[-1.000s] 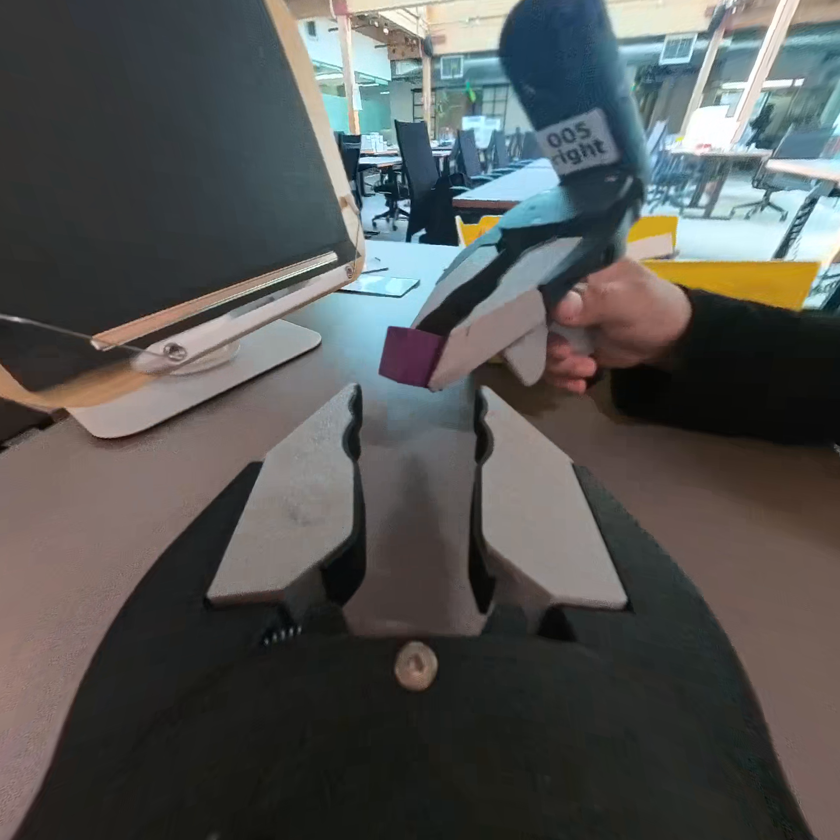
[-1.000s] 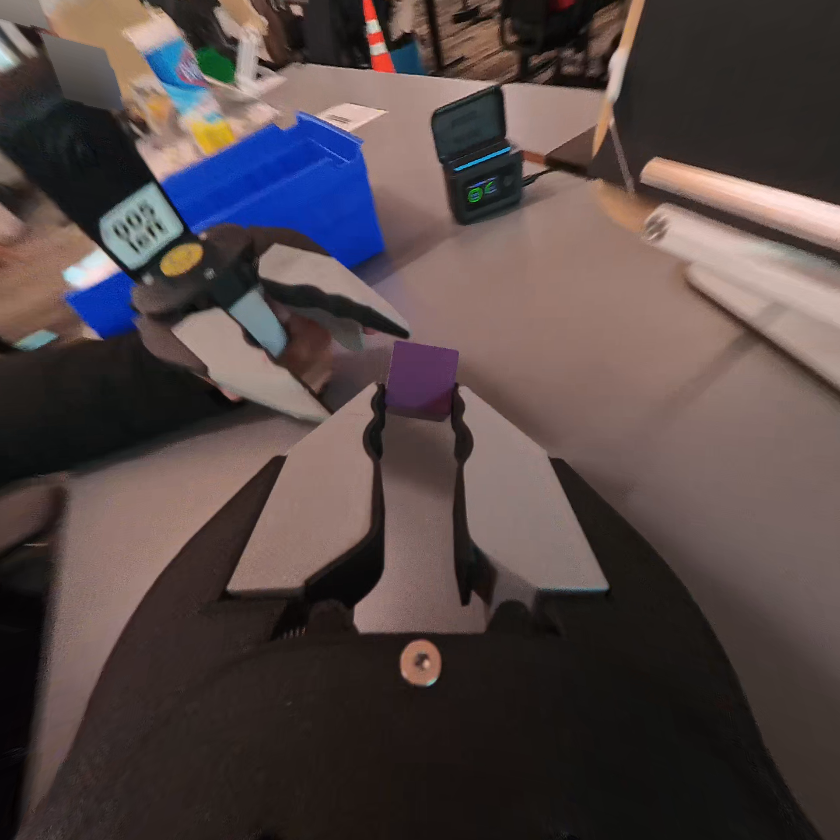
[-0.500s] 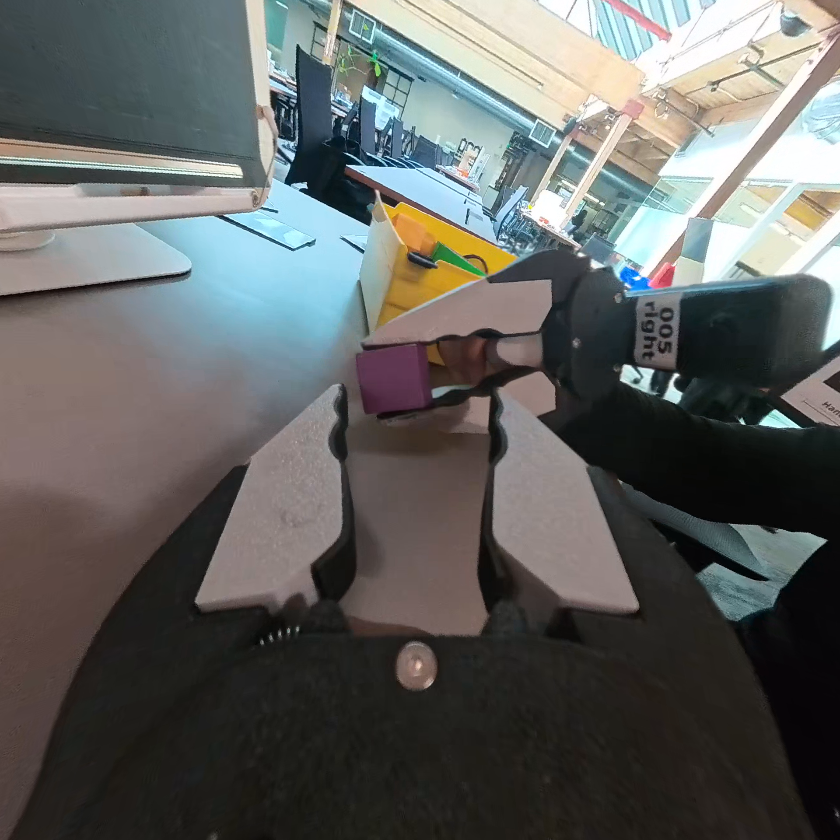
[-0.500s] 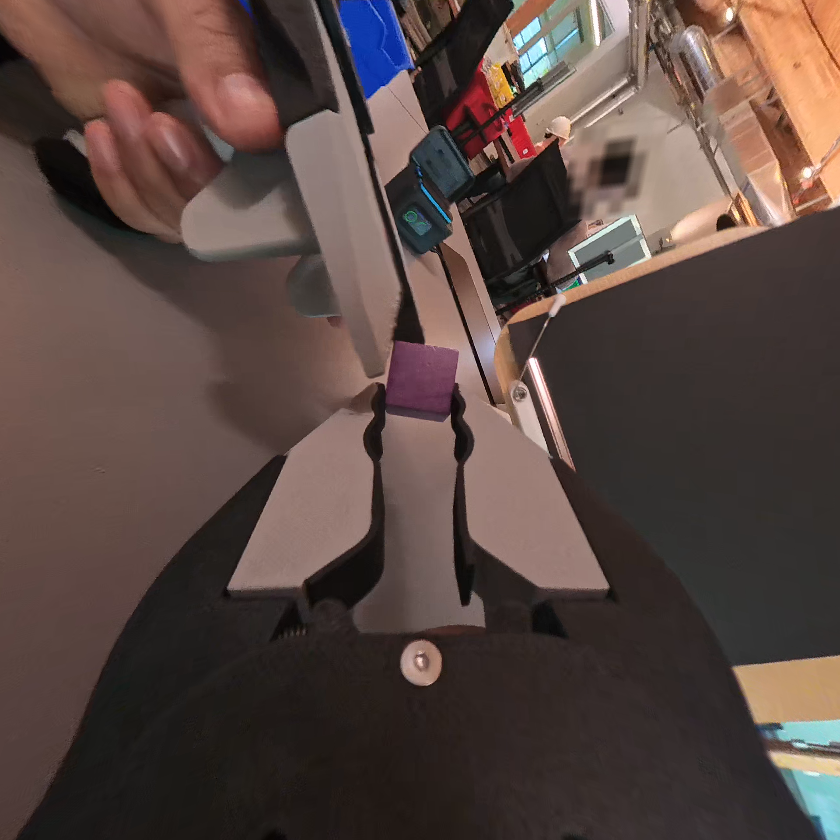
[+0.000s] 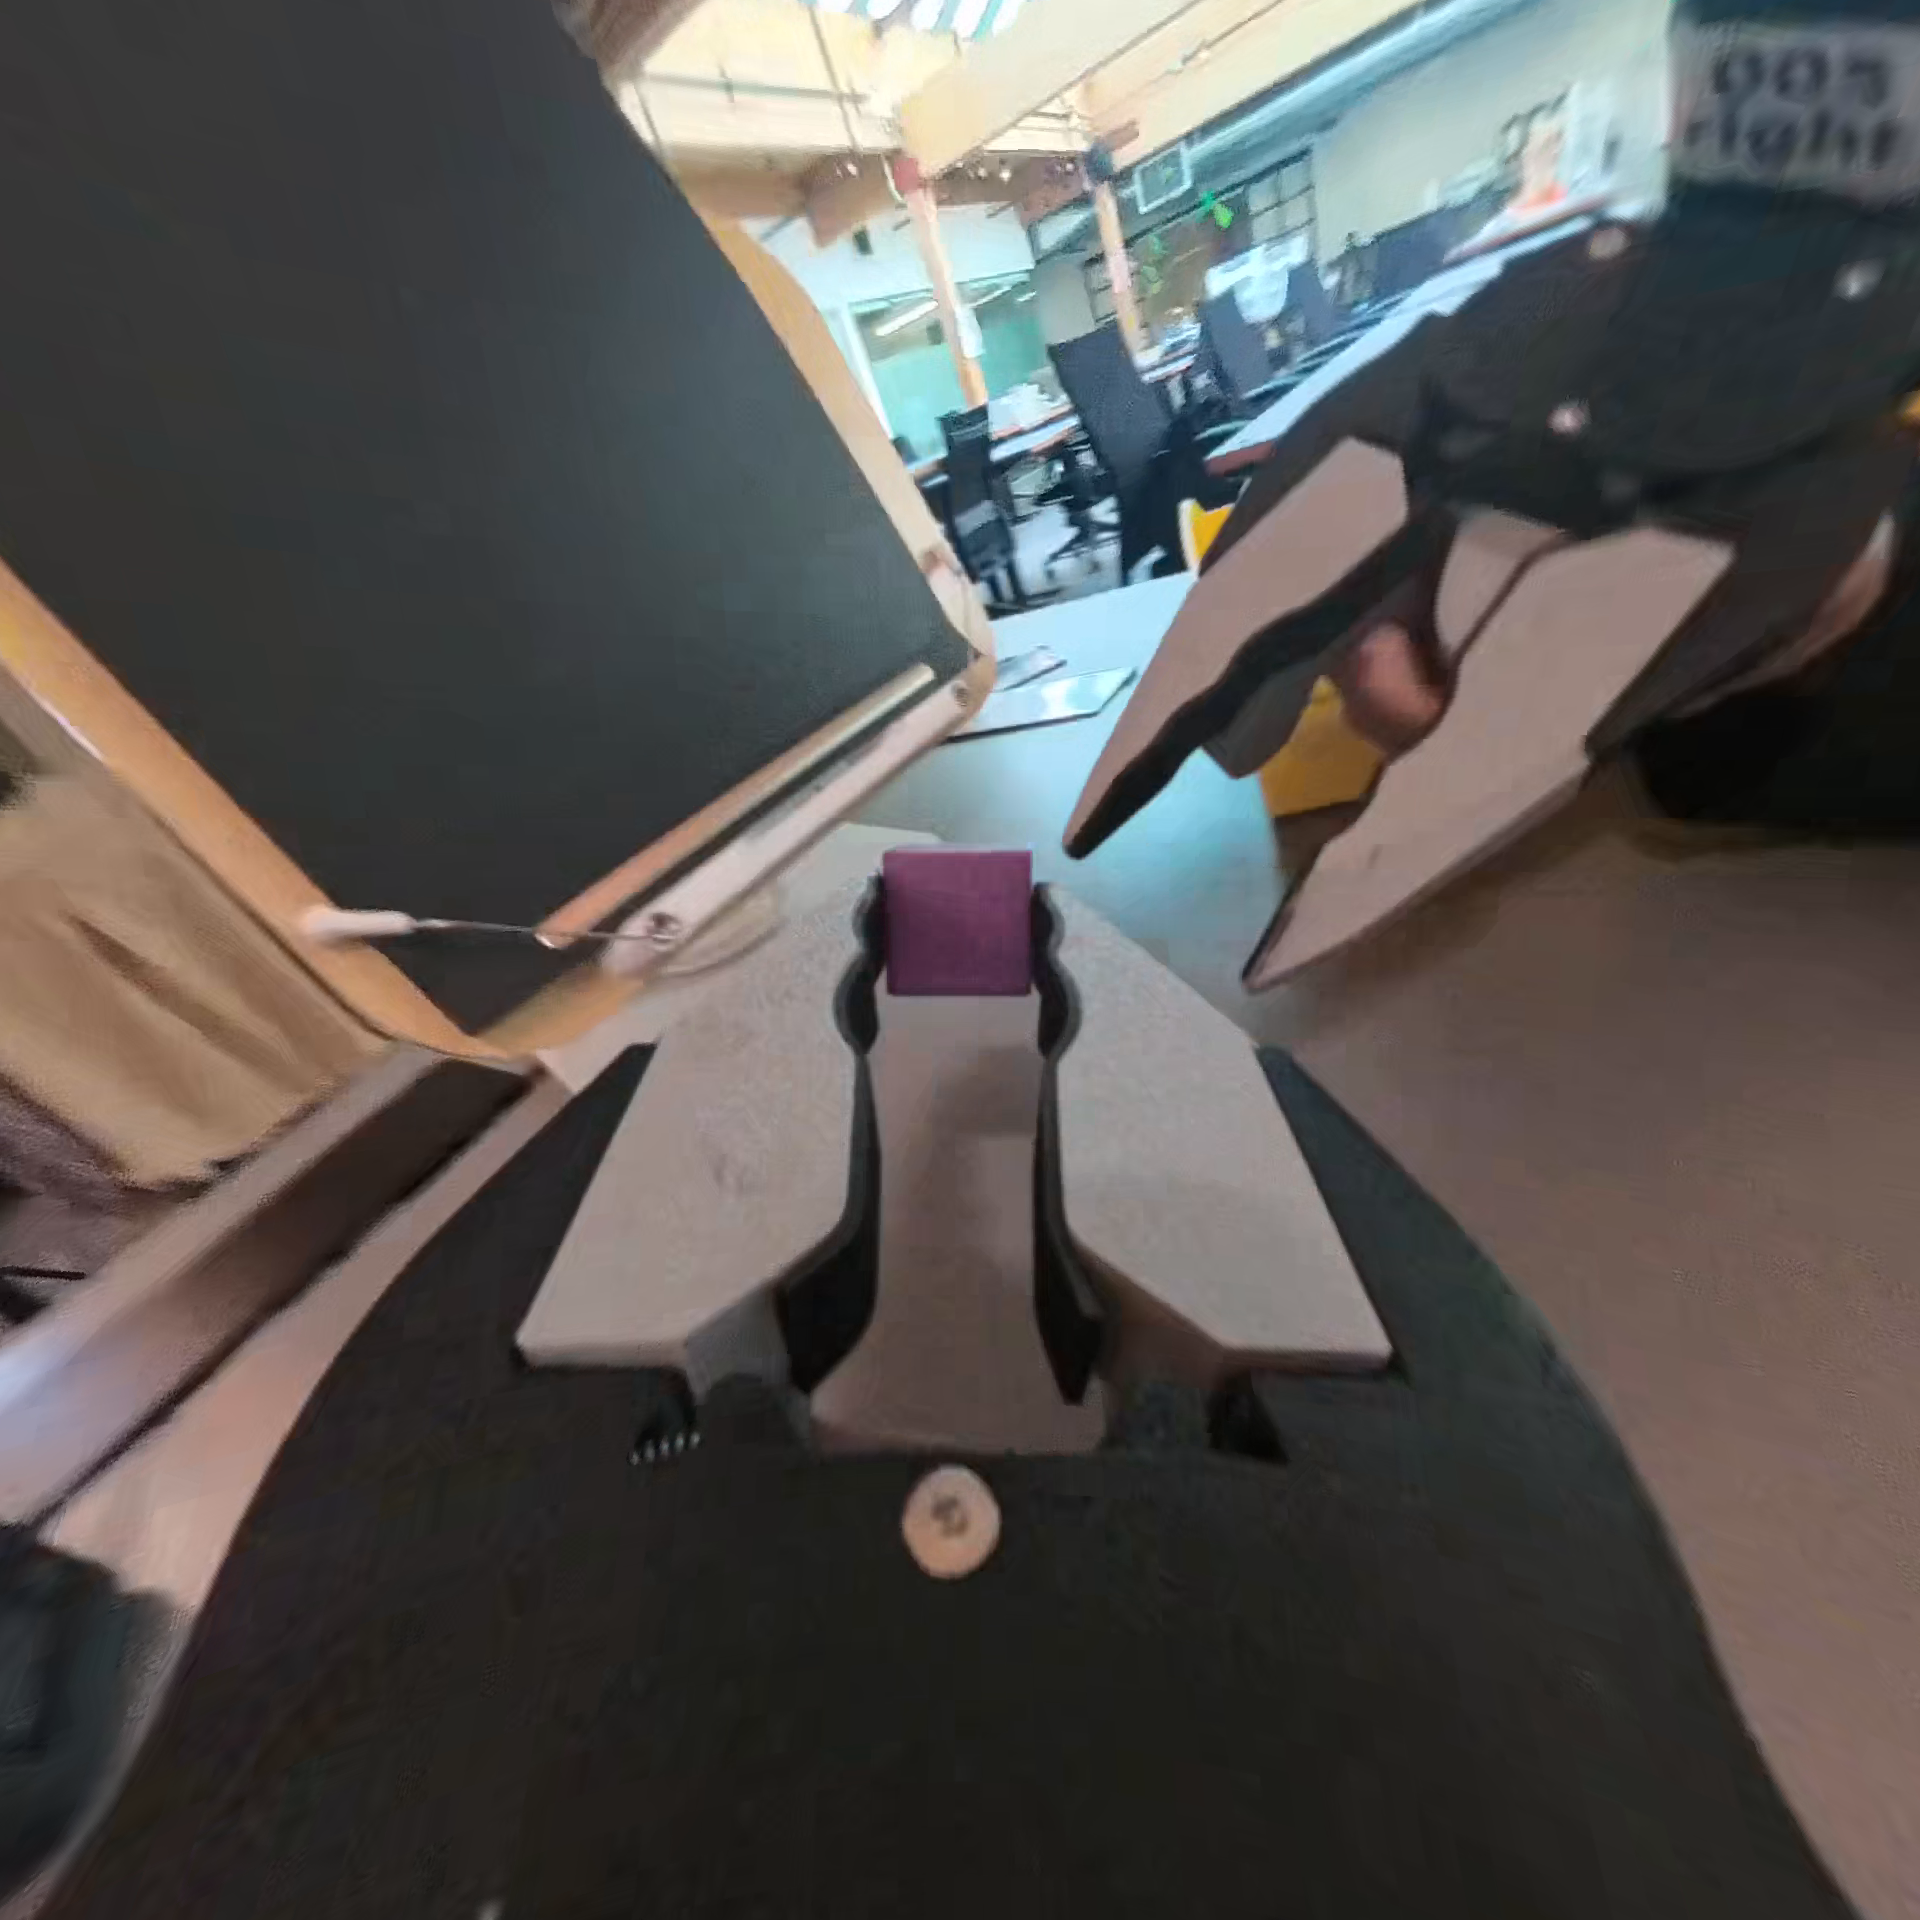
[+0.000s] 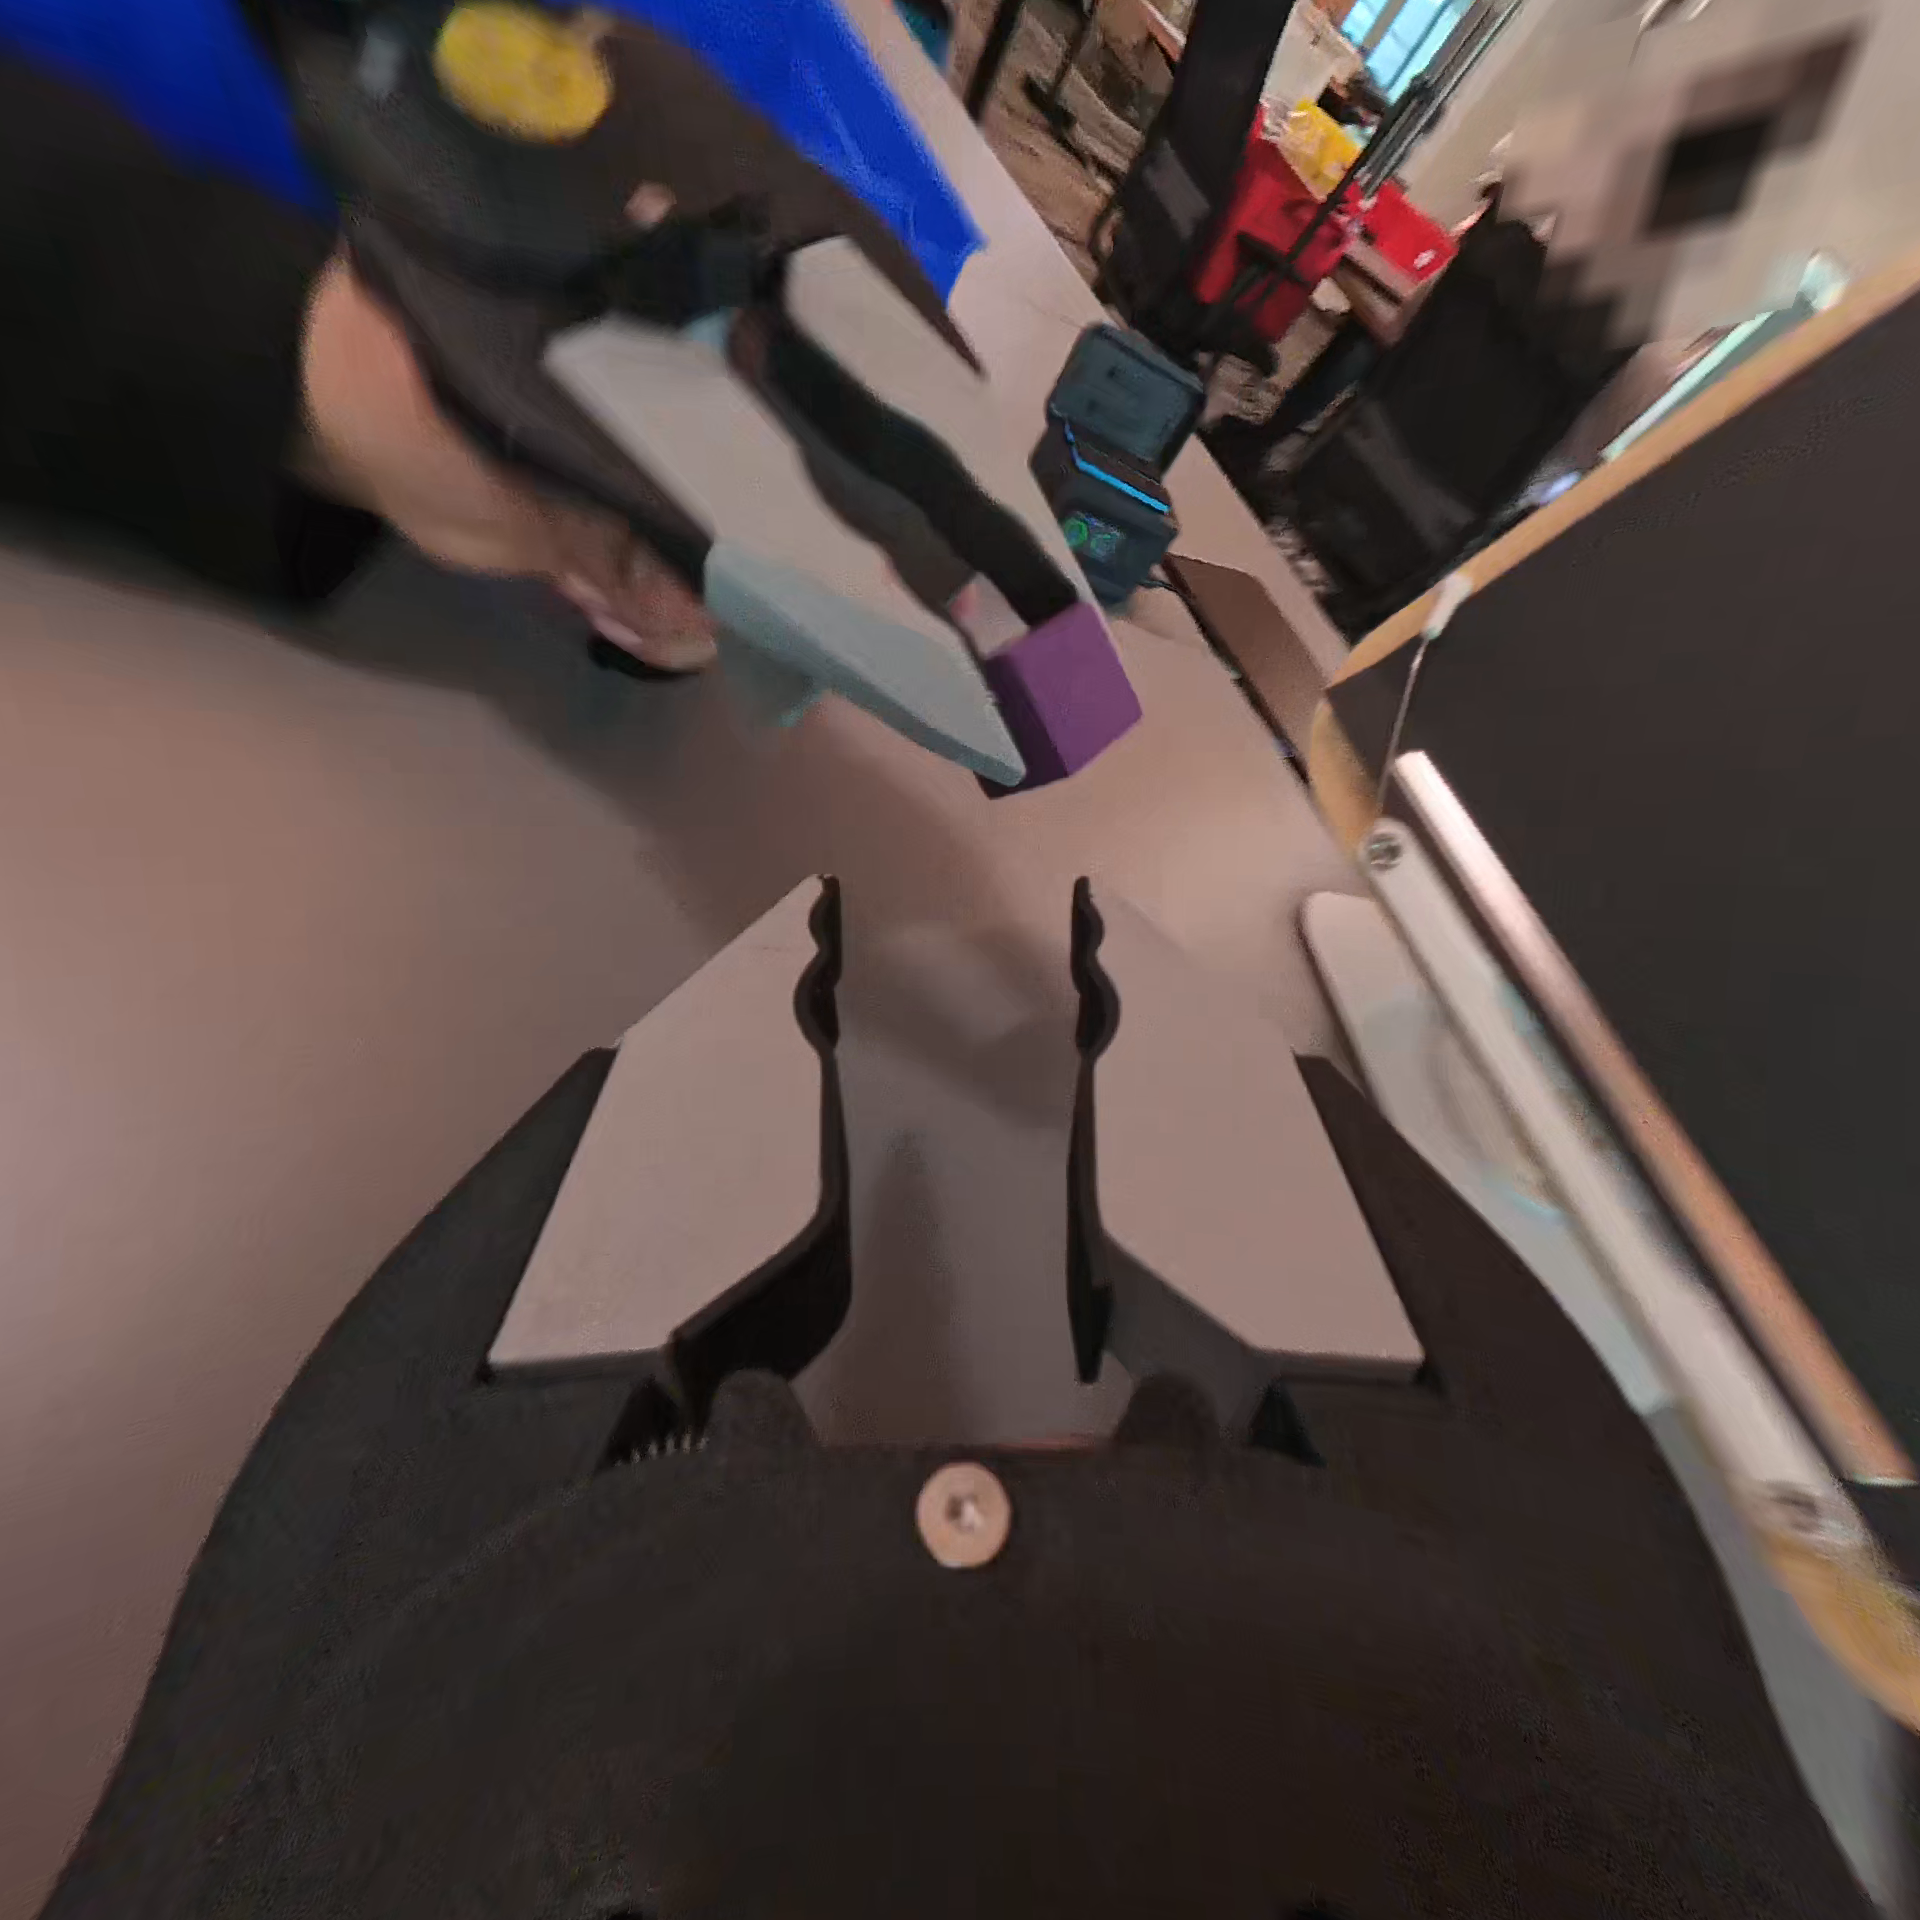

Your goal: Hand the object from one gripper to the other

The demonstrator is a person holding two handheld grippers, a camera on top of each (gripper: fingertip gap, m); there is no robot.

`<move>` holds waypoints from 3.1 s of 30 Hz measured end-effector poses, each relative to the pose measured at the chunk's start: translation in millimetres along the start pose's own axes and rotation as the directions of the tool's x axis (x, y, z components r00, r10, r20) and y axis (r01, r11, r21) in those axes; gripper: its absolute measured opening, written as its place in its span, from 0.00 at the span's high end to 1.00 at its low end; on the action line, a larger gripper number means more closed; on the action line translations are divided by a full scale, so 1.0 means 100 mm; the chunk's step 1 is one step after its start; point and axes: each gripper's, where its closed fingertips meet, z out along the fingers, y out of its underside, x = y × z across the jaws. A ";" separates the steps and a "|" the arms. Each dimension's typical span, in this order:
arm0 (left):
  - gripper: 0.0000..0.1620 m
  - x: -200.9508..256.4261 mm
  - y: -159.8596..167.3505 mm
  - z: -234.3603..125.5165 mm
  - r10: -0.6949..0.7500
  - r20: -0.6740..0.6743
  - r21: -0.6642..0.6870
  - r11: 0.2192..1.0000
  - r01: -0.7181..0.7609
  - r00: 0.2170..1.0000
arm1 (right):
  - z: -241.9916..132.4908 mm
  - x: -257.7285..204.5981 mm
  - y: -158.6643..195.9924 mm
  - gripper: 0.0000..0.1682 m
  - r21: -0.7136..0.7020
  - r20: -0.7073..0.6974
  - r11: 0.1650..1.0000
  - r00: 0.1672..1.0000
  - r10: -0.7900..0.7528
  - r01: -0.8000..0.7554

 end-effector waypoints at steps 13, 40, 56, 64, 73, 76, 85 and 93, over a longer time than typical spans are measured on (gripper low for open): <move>0.84 0.37 -0.14 0.08 0.658 0.143 -0.058 0.751 -0.658 0.739 | 0.00 -0.07 -0.23 0.80 0.016 0.422 0.743 0.678 0.602 -0.670; 0.81 -0.02 0.30 0.23 0.409 0.212 -0.256 0.900 -0.354 0.887 | -2.20 1.52 0.74 0.84 -0.064 -0.697 0.620 0.480 0.533 -0.782; 0.82 -0.13 0.38 0.18 0.395 0.245 -0.308 0.898 -0.315 0.885 | -0.32 0.60 0.09 0.61 -0.128 -0.268 0.726 0.728 0.631 -0.676; 0.82 -0.23 0.34 0.11 0.409 0.302 -0.367 0.883 -0.291 0.861 | 0.47 0.50 0.75 0.66 -0.150 -0.303 0.779 0.778 0.550 -0.609; 0.80 0.18 0.01 -0.06 0.102 0.200 -0.388 0.921 -0.017 0.974 | 0.55 0.28 0.89 0.64 -0.333 -0.262 0.797 0.861 0.436 -0.504; 0.85 0.41 -0.43 -0.42 -0.046 0.093 -0.359 0.930 0.076 0.995 | 0.50 0.29 0.88 0.64 -0.311 -0.262 0.801 0.856 0.445 -0.511; 0.74 -1.14 -0.83 -1.86 -0.154 0.340 -0.353 0.893 0.278 0.928 | 0.41 0.28 0.86 0.63 -0.249 -0.206 0.737 0.778 0.593 -0.628; 0.70 -1.66 0.95 -2.22 -0.253 0.442 -0.644 0.578 0.501 0.860 | 0.43 0.25 0.88 0.64 -0.282 -0.220 0.760 0.811 0.543 -0.586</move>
